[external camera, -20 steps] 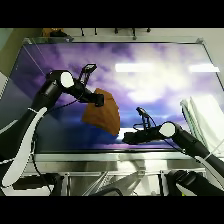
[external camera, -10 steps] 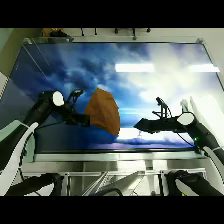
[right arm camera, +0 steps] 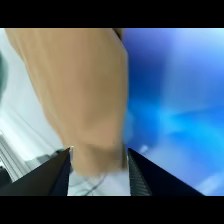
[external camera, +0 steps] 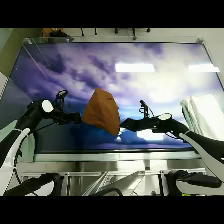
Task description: Fold the shirts.
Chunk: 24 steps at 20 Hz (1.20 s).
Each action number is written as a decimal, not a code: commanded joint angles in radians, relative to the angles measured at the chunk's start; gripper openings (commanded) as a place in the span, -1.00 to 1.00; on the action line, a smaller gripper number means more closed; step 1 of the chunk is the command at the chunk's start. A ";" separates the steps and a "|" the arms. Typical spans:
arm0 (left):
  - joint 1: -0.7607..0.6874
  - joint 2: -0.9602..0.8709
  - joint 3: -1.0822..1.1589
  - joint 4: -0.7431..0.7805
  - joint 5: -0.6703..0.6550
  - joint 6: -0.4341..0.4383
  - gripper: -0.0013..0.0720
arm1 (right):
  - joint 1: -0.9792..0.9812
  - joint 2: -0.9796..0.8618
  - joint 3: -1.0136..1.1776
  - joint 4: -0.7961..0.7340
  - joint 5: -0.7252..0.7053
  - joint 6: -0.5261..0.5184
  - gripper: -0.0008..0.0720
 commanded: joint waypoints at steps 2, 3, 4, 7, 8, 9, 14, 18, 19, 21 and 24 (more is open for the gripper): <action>0.027 -0.016 -0.039 -0.150 0.177 0.097 0.96 | 0.082 -0.135 0.100 0.149 -0.024 -0.144 0.07; 0.027 -0.039 -0.038 -0.221 0.183 0.153 0.96 | 0.087 -0.144 0.122 0.148 -0.024 -0.143 0.07; 0.027 -0.070 -0.036 -0.285 0.189 0.193 0.96 | 0.088 -0.148 0.137 0.146 -0.025 -0.143 0.07; 0.027 -0.161 -0.036 -0.339 0.211 0.217 0.95 | 0.088 -0.148 0.148 0.146 -0.030 -0.143 -0.38; 0.027 -0.185 -0.036 -0.339 0.210 0.217 0.69 | 0.088 -0.148 0.148 0.146 -0.023 -0.143 -0.41; 0.027 -0.204 -0.035 -0.340 0.208 0.217 0.12 | 0.088 -0.148 0.148 0.146 -0.011 -0.143 -0.67; 0.040 -0.208 -0.003 -0.415 0.192 0.254 -0.91 | 0.086 -0.127 0.153 0.147 0.016 -0.142 -0.92; 0.040 -0.082 0.144 -0.417 0.064 0.261 -0.92 | 0.069 -0.029 0.206 0.148 0.050 -0.128 -0.92; 0.034 -0.028 0.199 -0.417 0.022 0.261 -0.92 | 0.061 0.007 0.240 0.147 0.073 -0.124 -0.92; 0.024 0.088 0.319 -0.416 -0.051 0.261 -0.92 | 0.047 0.097 0.325 0.146 0.102 -0.124 -0.92; 0.021 0.279 0.528 -0.418 -0.126 0.212 -0.92 | 0.037 0.249 0.495 0.138 0.102 -0.124 -0.92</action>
